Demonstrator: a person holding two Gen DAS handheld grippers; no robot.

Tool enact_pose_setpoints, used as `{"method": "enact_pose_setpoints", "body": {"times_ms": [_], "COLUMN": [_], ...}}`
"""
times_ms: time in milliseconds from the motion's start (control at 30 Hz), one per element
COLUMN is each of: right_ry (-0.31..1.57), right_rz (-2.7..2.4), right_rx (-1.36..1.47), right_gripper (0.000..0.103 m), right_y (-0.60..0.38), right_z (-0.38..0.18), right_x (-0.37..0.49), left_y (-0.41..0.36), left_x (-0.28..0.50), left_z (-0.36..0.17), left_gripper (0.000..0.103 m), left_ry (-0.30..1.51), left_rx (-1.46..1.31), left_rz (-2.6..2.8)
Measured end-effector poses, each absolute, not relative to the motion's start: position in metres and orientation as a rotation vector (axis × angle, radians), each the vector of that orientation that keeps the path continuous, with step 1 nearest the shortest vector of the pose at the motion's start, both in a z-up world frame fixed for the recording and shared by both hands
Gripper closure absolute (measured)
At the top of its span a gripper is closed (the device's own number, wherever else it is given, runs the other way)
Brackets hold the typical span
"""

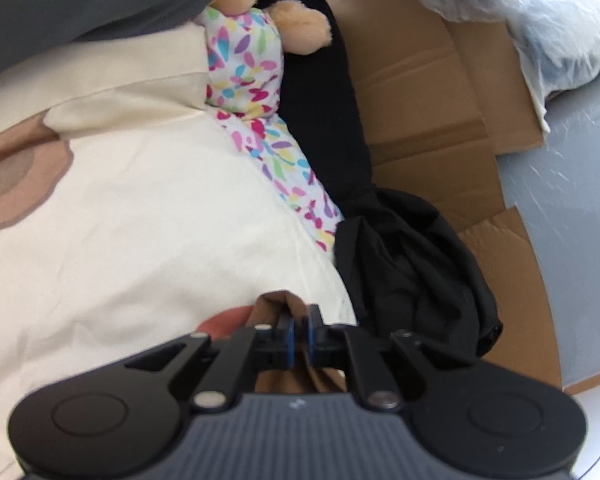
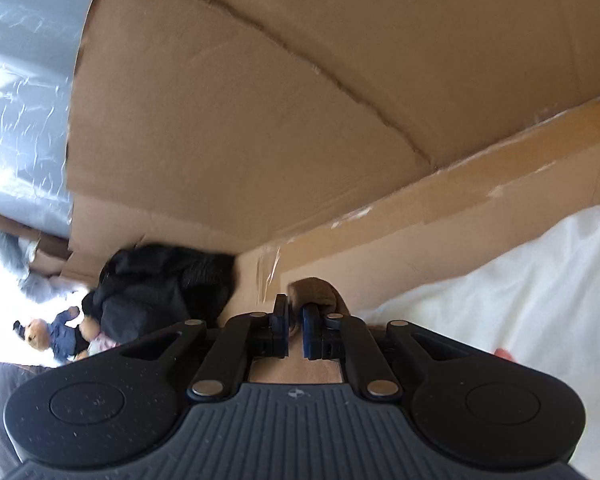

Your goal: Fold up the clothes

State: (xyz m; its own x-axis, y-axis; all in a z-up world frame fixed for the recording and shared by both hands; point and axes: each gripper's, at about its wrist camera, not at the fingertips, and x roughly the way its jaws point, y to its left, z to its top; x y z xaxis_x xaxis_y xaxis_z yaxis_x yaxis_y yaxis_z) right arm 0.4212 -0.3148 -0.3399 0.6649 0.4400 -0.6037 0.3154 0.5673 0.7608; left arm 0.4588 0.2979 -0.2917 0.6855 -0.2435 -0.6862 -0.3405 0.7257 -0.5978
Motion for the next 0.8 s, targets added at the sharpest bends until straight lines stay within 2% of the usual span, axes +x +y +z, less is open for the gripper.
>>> {"method": "enact_pose_setpoints", "body": {"times_ms": [267, 333, 400, 800], "right_ry": [0.789, 0.752, 0.740, 0.830], "right_rz": [0.075, 0.063, 0.054, 0.052], "right_rx": [1.023, 1.053, 1.026, 0.791], "right_gripper": [0.093, 0.079, 0.073, 0.073], "right_y": [-0.320, -0.327, -0.329, -0.316], "right_z": [-0.334, -0.331, -0.326, -0.326], "right_x": [0.416, 0.415, 0.414, 0.413], "left_y": [0.303, 0.304, 0.307, 0.287], "left_x": [0.455, 0.453, 0.450, 0.448], "left_z": [-0.277, -0.273, -0.266, -0.261], "left_gripper": [0.092, 0.091, 0.088, 0.086], "left_ry": [0.754, 0.732, 0.702, 0.786], "left_rx": [-0.793, -0.788, -0.770, -0.406], "left_rz": [0.030, 0.033, 0.038, -0.003]}}
